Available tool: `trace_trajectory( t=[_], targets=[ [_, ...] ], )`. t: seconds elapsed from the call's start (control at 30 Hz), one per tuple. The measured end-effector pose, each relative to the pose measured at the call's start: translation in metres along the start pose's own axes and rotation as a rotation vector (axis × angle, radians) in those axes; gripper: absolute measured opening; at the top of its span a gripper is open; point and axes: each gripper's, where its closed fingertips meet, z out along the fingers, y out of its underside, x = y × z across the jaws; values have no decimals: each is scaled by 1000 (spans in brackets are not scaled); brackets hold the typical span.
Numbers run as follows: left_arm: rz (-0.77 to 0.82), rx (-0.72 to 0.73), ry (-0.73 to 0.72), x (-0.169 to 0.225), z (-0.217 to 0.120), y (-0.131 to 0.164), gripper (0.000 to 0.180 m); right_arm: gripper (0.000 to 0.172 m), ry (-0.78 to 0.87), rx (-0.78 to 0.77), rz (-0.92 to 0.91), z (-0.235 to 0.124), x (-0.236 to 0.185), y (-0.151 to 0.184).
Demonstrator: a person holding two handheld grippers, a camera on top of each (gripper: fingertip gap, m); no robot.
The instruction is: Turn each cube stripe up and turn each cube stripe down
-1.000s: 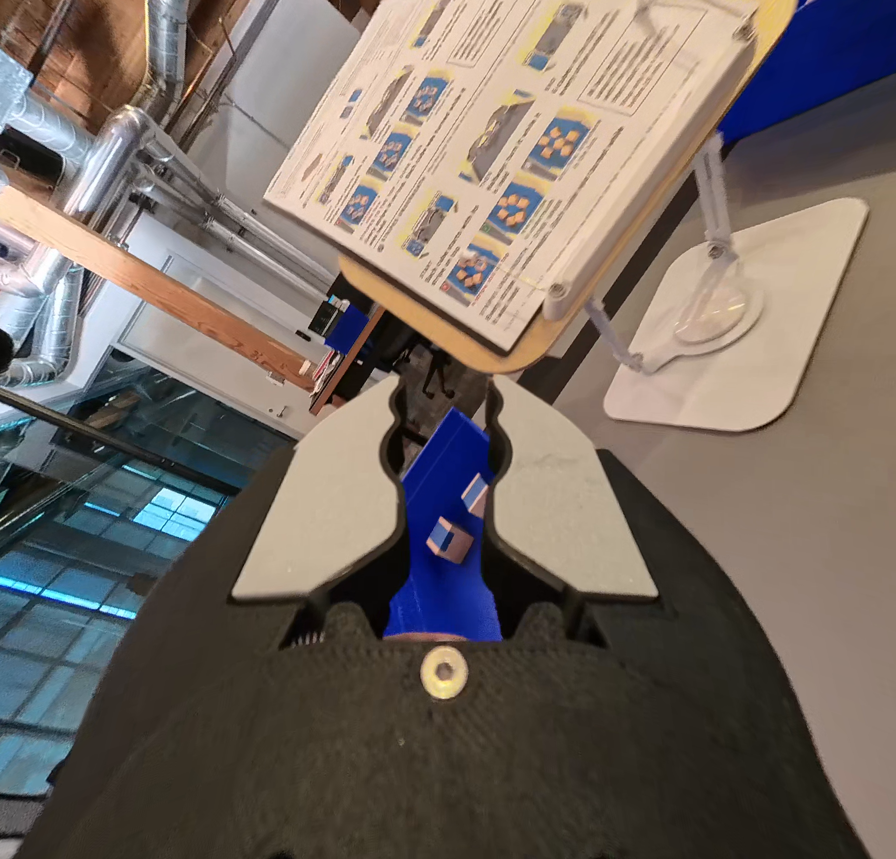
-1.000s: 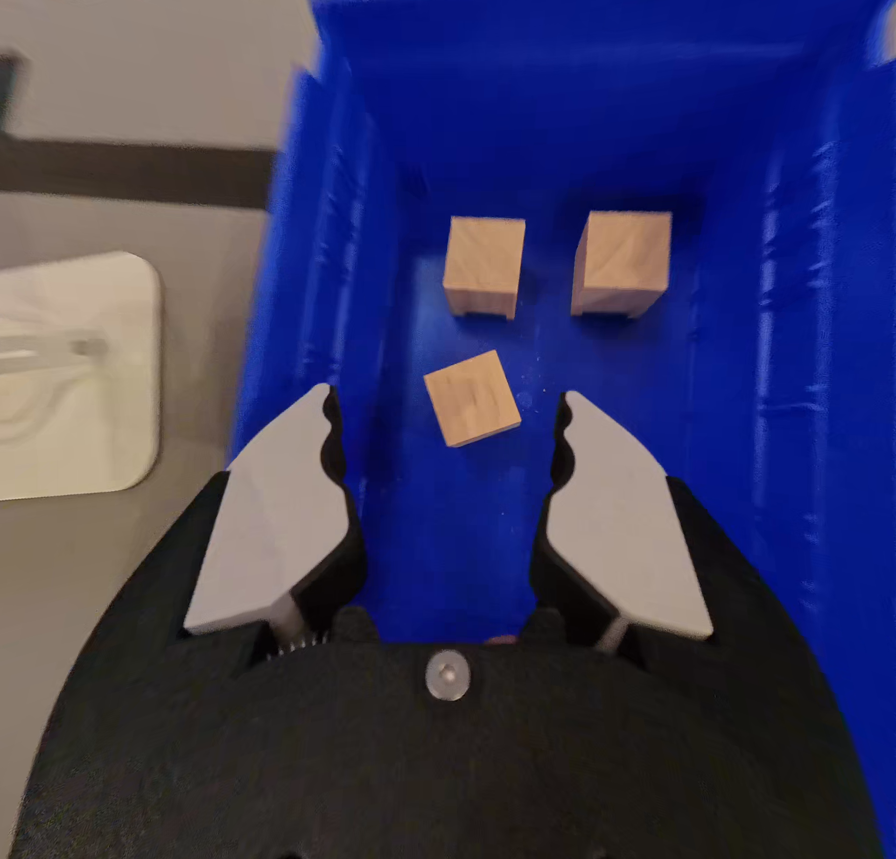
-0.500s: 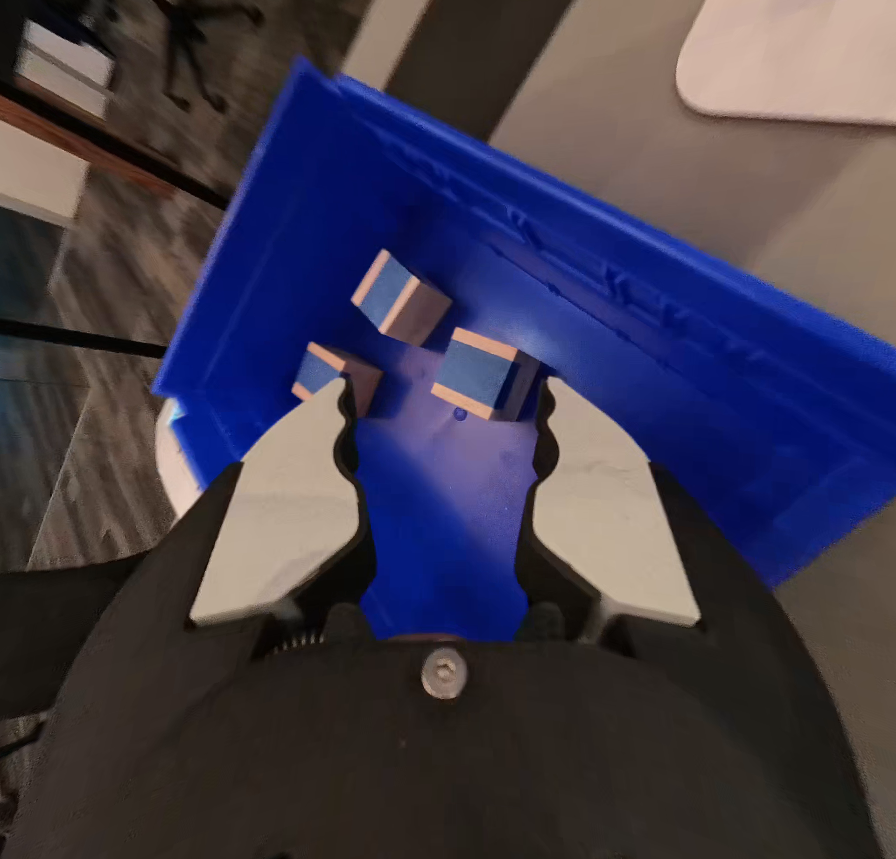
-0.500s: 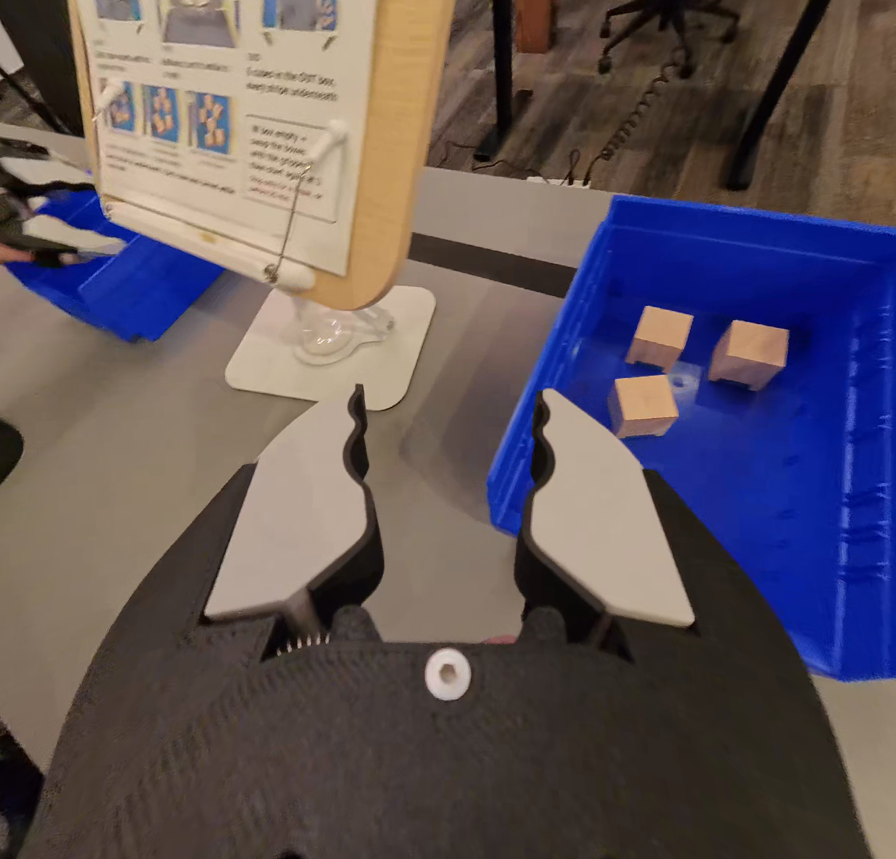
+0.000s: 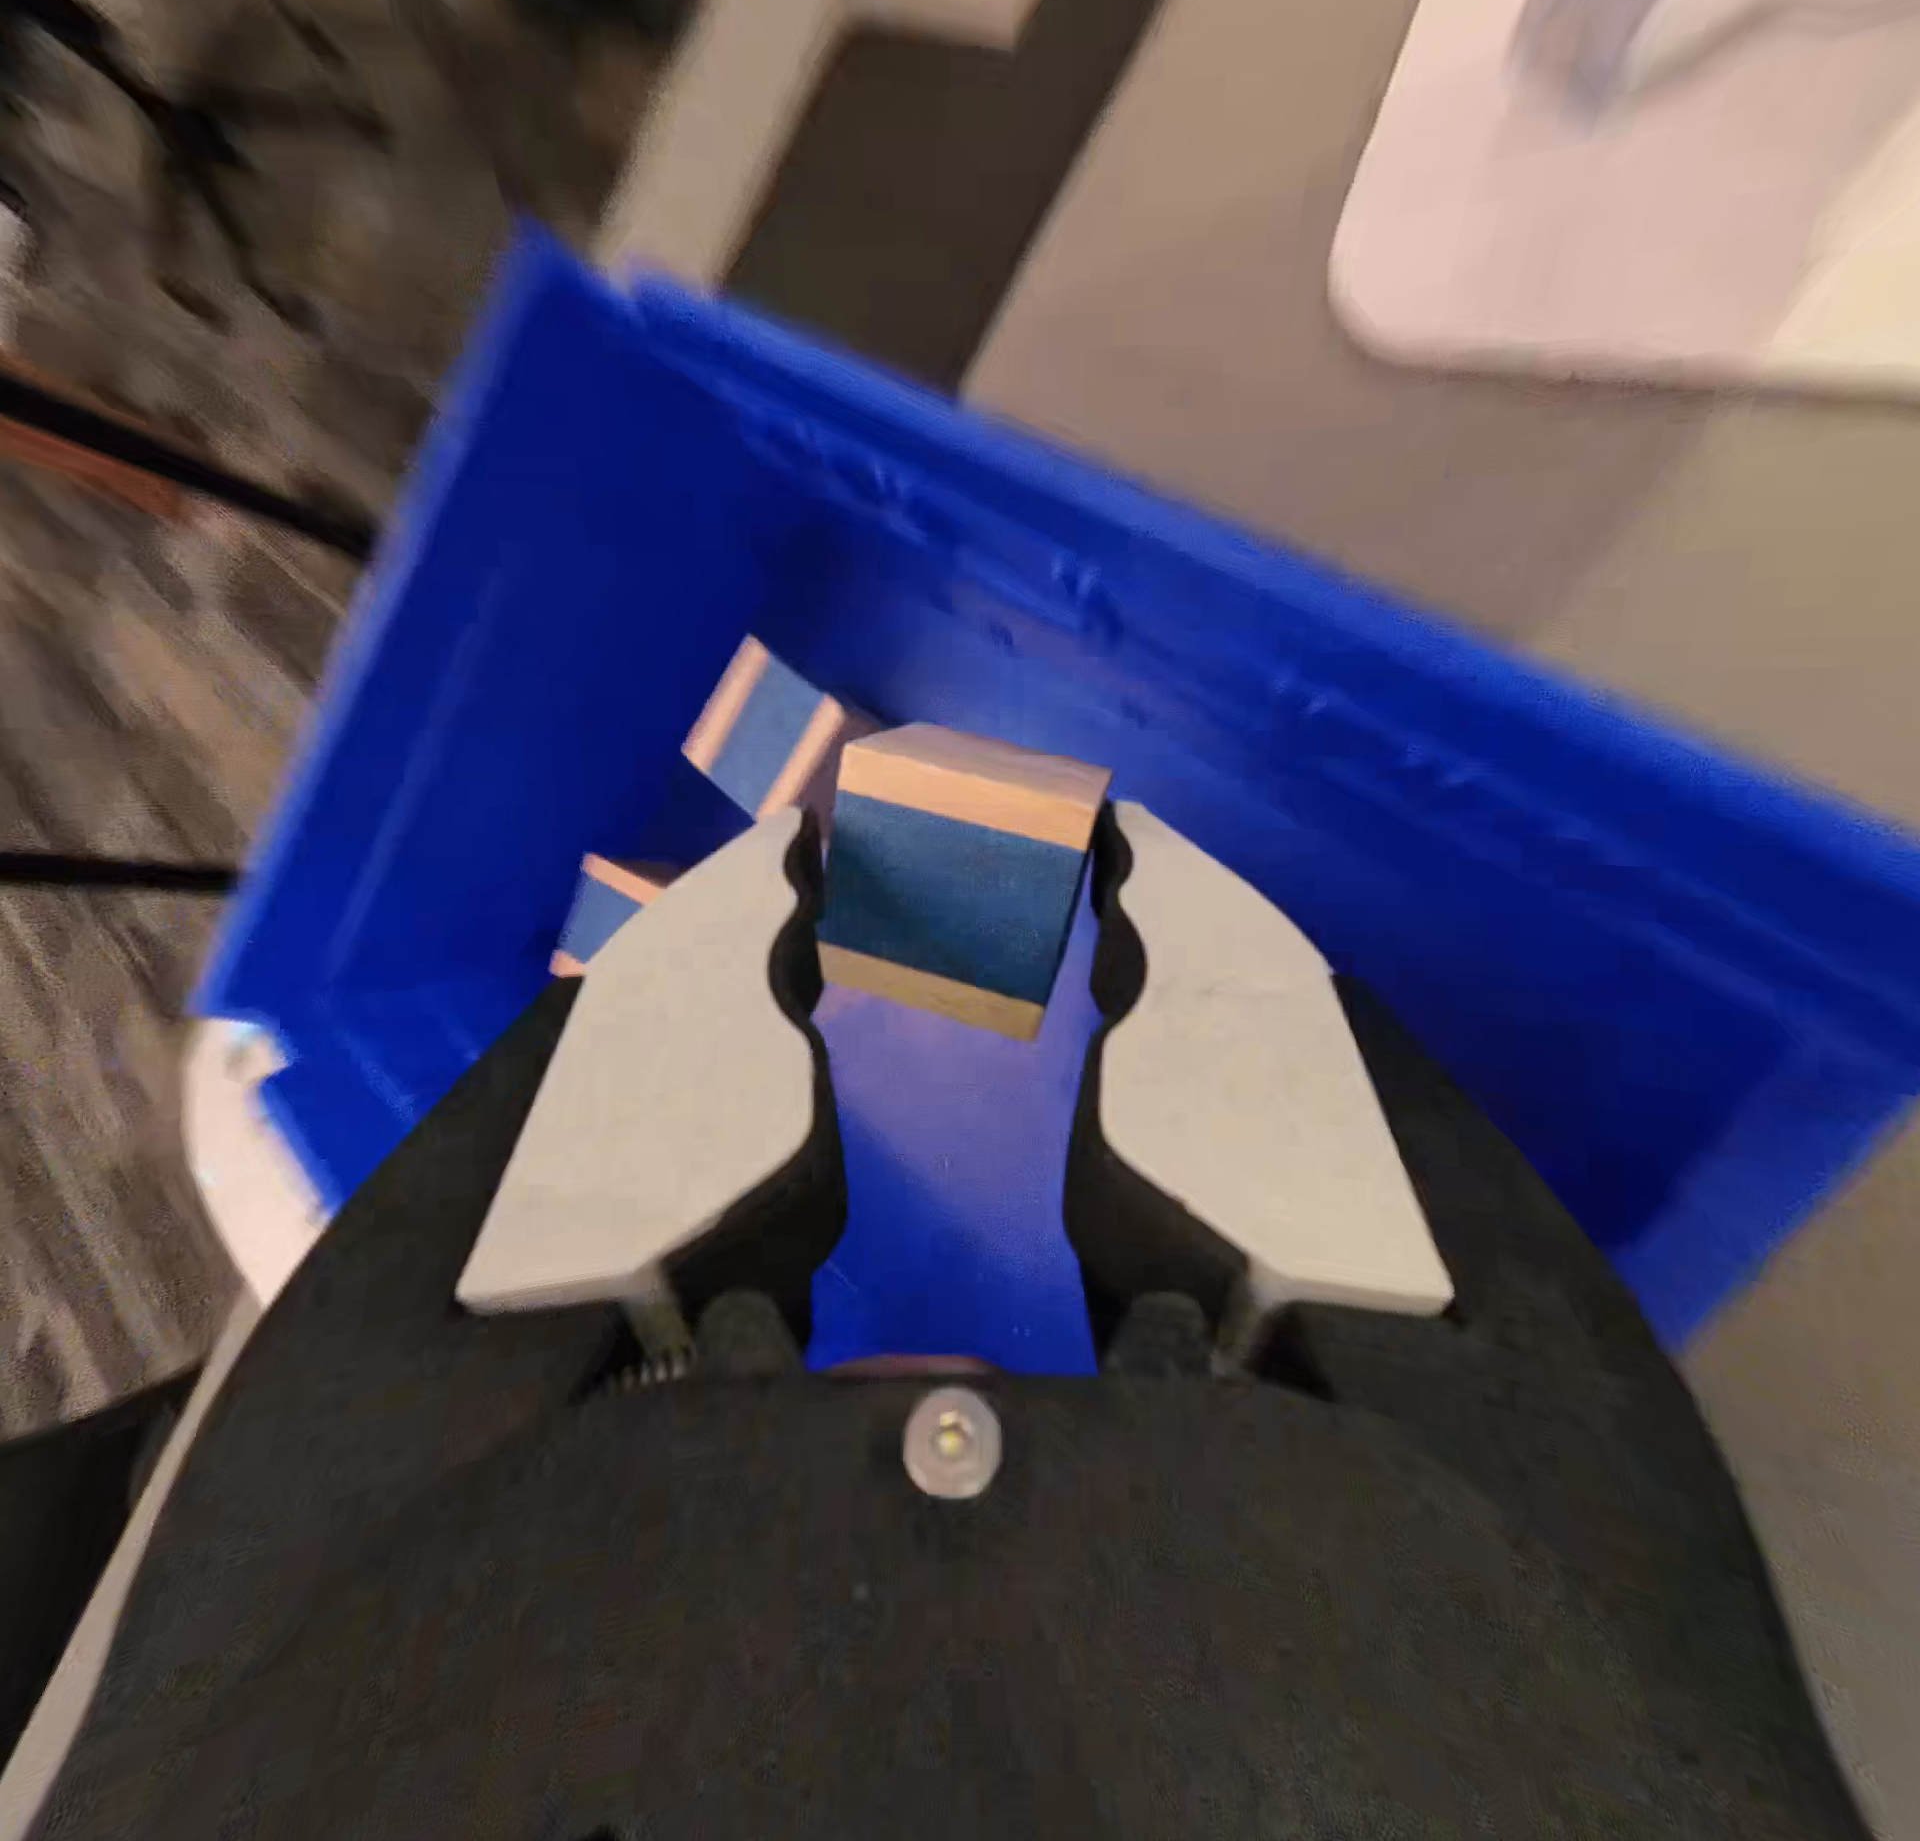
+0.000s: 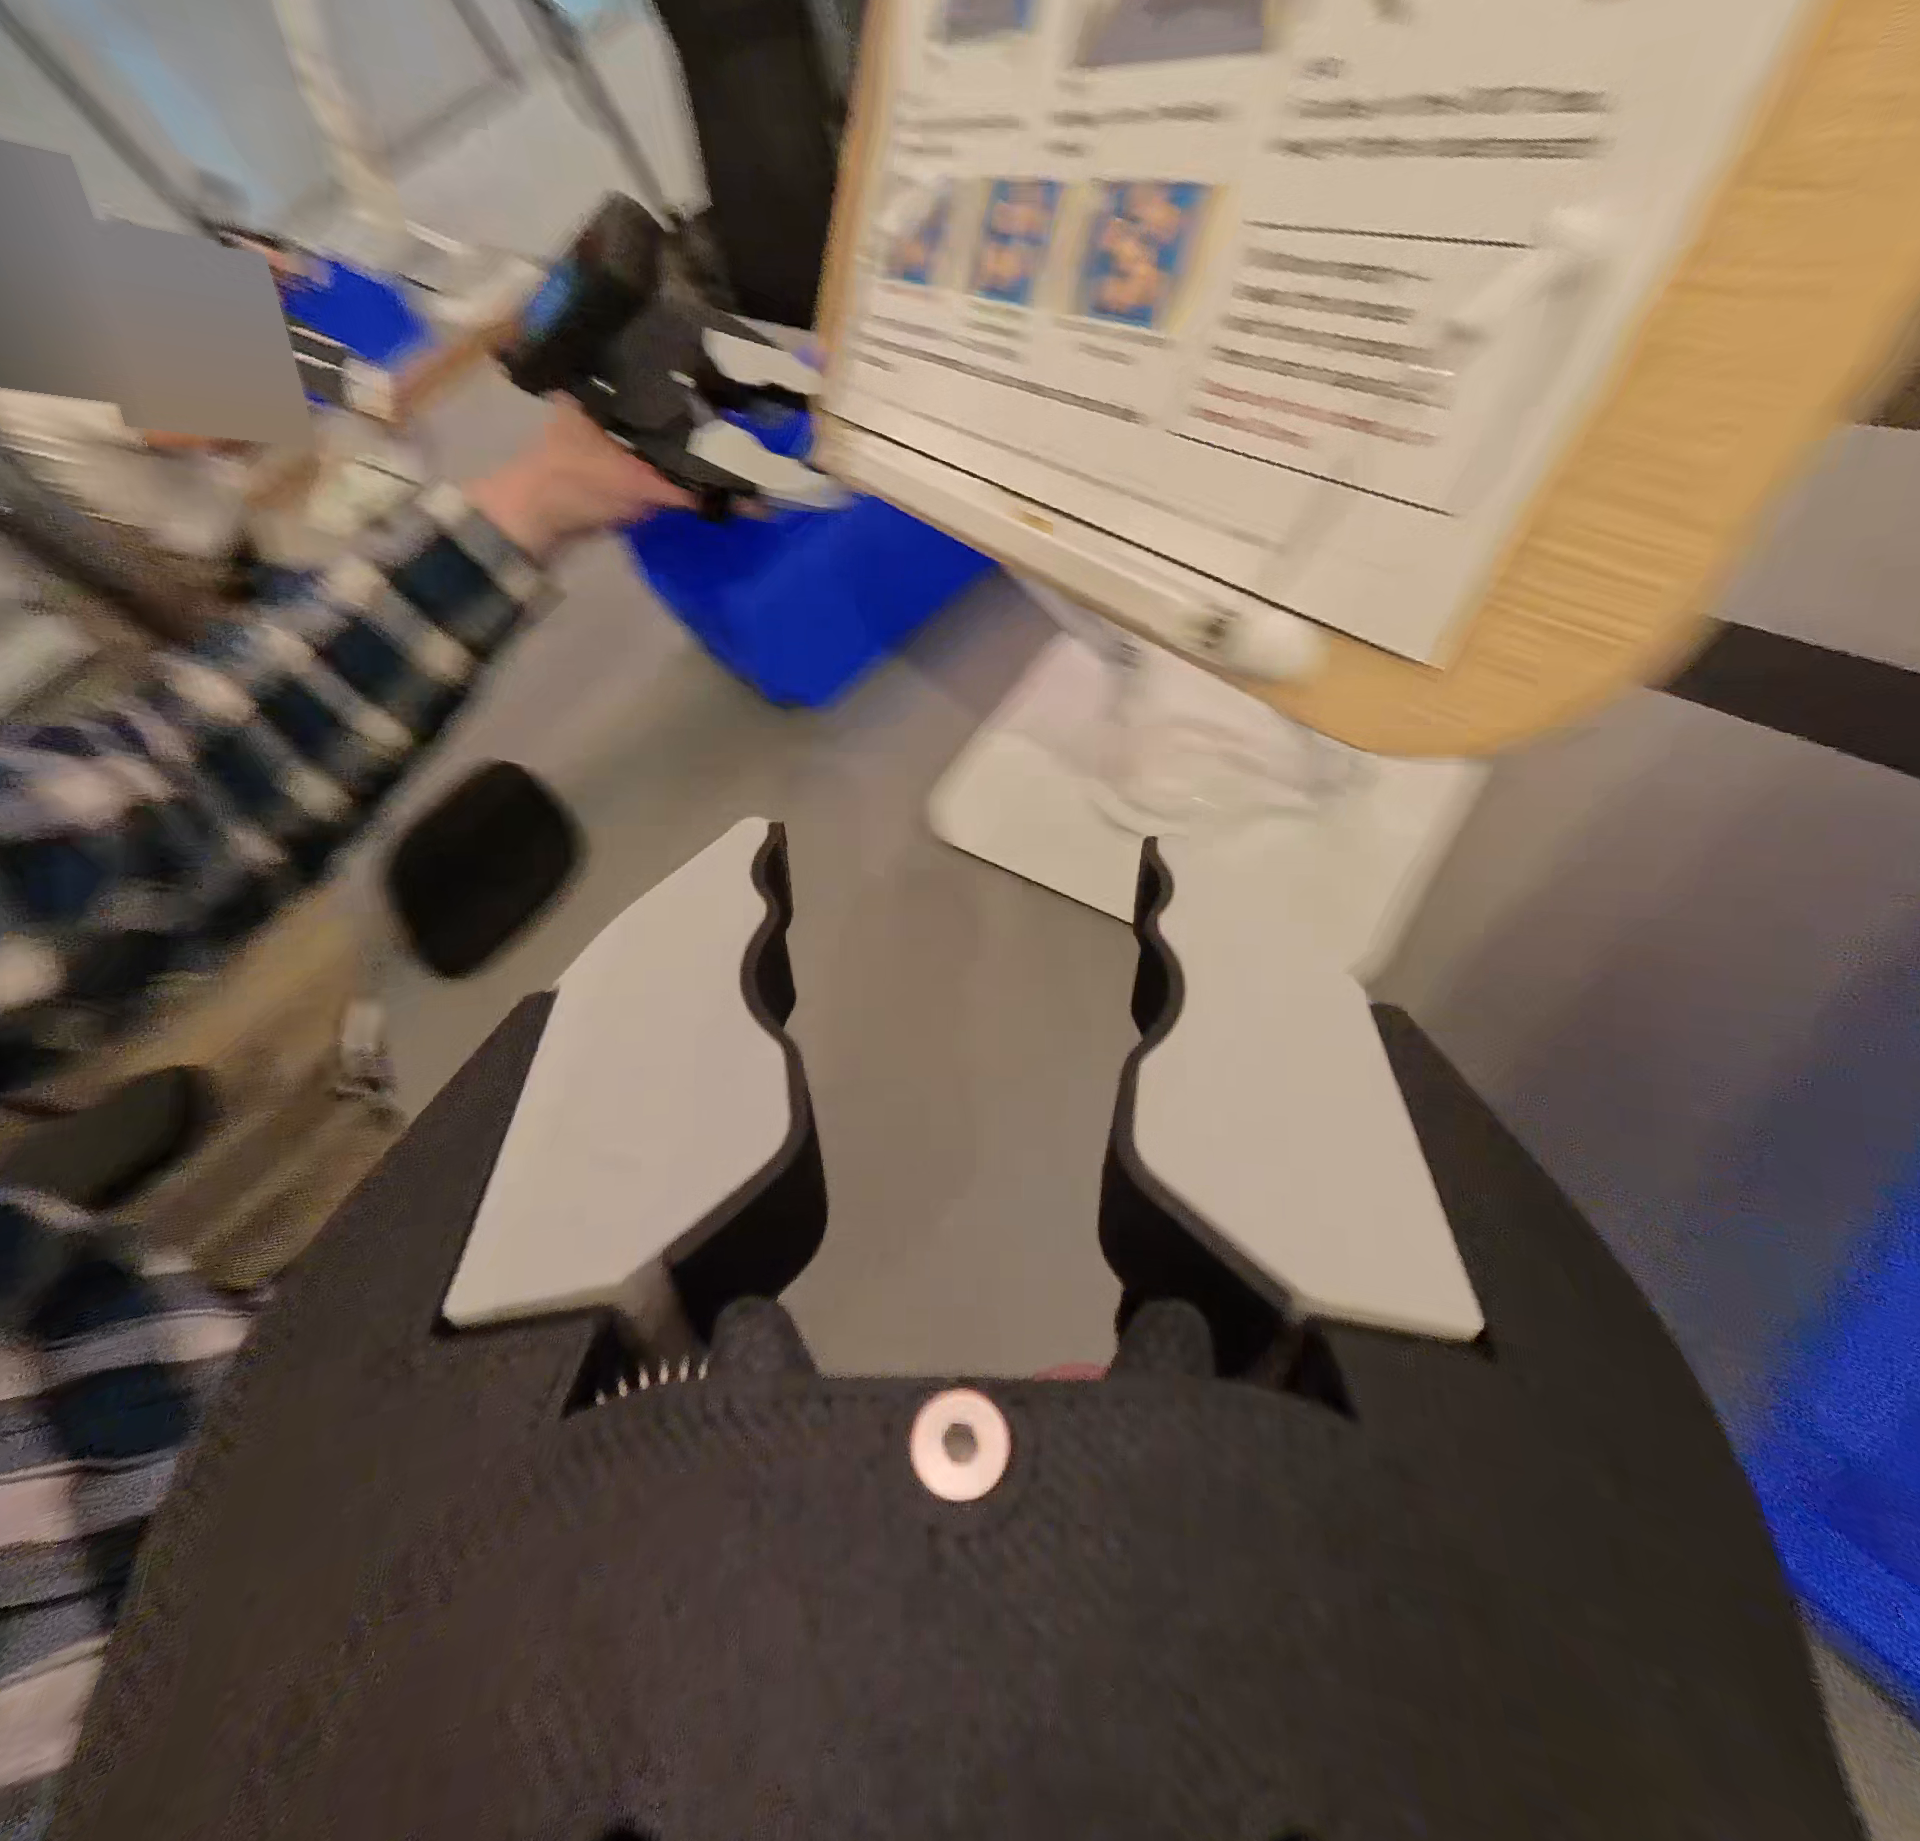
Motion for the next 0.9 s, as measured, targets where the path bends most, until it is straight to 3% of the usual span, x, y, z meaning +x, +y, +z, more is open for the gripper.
trace_trajectory(
  t=[0.13,0.23,0.3,0.53,0.6,0.63,0.77,0.83,0.9],
  targets=[
    [51,494,-135,33,-102,-86,49,68,-385,94,151,41,-75,-19],
    [171,729,-193,87,-168,-137,49,70,-689,99,317,68,-125,-29],
    [241,833,-177,130,-198,-164,49,74,-780,78,356,86,-147,-30],
    [365,1026,-124,217,-239,-213,49,78,-1131,75,391,79,-214,-39],
    [391,1033,-98,231,-236,-219,49,62,-1189,65,355,69,-227,-38],
    [380,1063,-84,234,-238,-222,49,49,-1172,61,323,68,-229,-35],
    [356,1048,-127,230,-237,-225,56,48,-995,73,275,60,-202,-39],
    [353,1028,-138,222,-238,-220,51,48,-807,84,234,48,-160,-47],
    [348,1003,-185,210,-239,-211,39,48,-512,83,160,33,-92,-54]
  ],
)
